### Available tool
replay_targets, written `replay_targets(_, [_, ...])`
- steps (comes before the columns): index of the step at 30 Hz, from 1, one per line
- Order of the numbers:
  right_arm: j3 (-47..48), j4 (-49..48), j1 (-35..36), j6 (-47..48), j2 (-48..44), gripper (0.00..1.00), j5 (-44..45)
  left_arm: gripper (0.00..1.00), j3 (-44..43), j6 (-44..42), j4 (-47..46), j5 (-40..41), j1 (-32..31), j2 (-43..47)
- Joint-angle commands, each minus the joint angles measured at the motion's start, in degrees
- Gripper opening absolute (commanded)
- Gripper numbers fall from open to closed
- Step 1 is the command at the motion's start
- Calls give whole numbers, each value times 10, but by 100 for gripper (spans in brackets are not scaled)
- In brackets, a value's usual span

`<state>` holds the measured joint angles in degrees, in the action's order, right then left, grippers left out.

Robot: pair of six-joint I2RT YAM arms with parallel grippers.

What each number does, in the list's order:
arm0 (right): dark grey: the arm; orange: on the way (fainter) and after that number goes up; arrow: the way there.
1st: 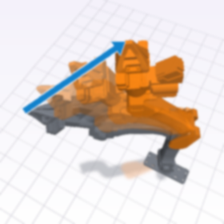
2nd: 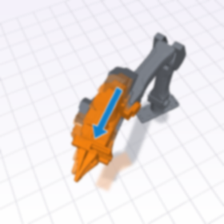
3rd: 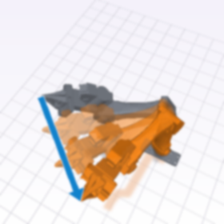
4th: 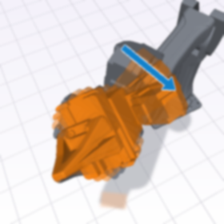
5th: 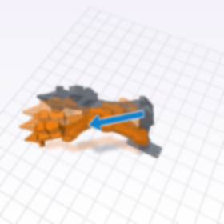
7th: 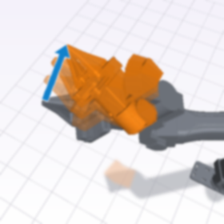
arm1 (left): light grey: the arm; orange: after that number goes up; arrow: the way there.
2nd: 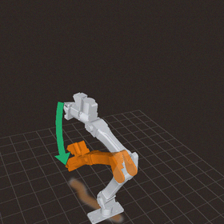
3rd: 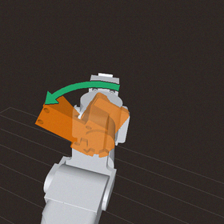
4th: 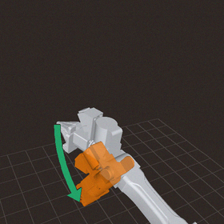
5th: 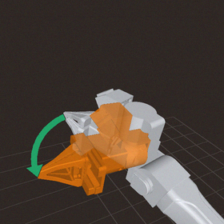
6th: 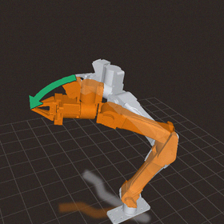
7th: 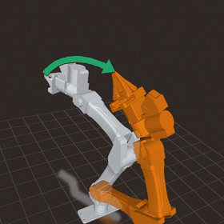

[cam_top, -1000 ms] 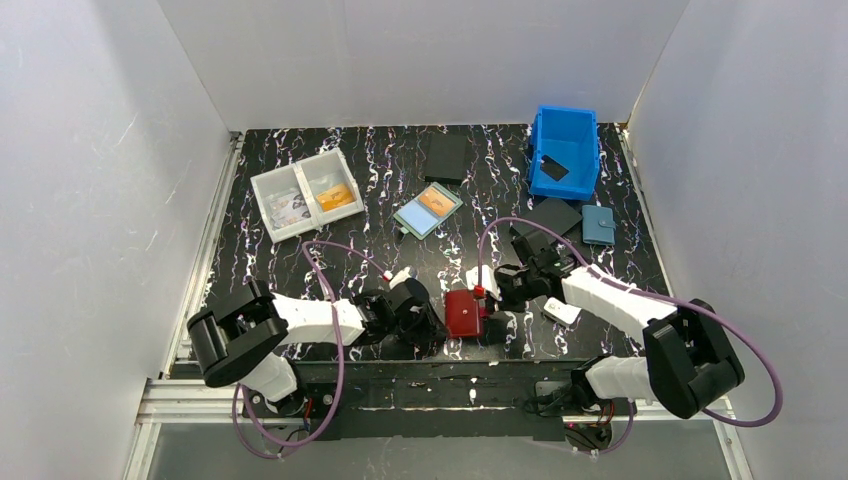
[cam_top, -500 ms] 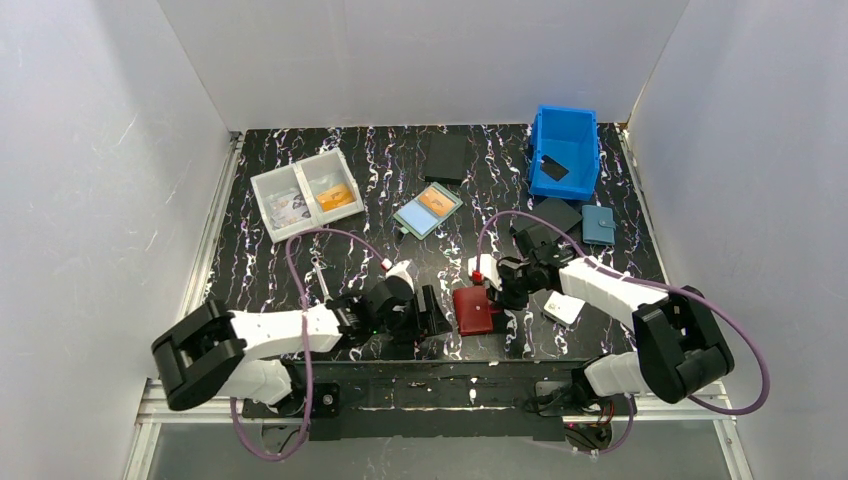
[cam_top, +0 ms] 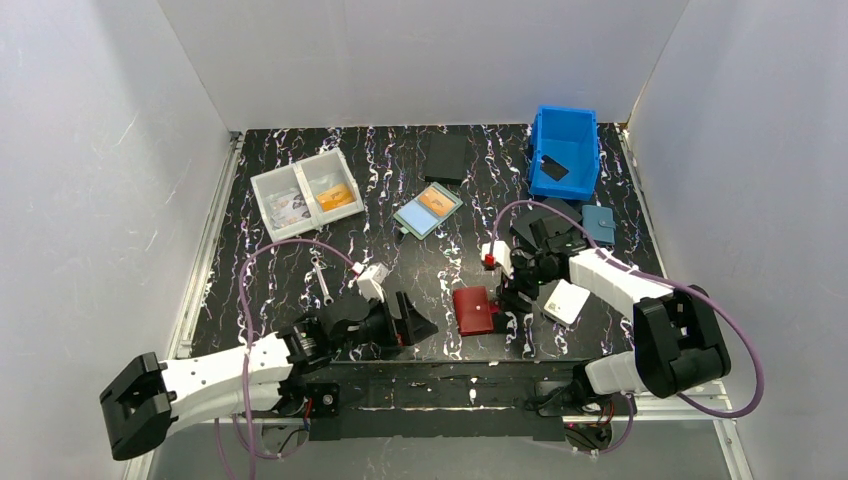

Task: Take the credit cards out of the card holder
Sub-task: Open the card holder at the center of the board.

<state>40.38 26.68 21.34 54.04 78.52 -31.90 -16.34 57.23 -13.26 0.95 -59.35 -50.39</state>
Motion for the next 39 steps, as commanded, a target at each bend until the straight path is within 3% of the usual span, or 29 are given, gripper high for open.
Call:
replay_targets(1, [39,70,-30,55,-19,79,-41,95,2,-32,-15,-31,2,31])
replay_targets(5, [57,121,-54,86,-26,83,-84,98,-32,-56,-10,-50,-9,-9])
replay_targets(10, [84,159,-85,78,-36,86,-130,98,-110,-105,41,-19,-47,-93])
replay_targets(18, [118,192,-168,46,-33,86,-191,98,-280,-152,209,139,-106,-227])
replay_targets(23, [124,178,-197,11,-19,86,-173,98,-387,-116,306,211,-127,-328])
replay_targets(39, [131,147,-223,-56,-5,86,-147,86,-757,-14,605,284,-167,-637])
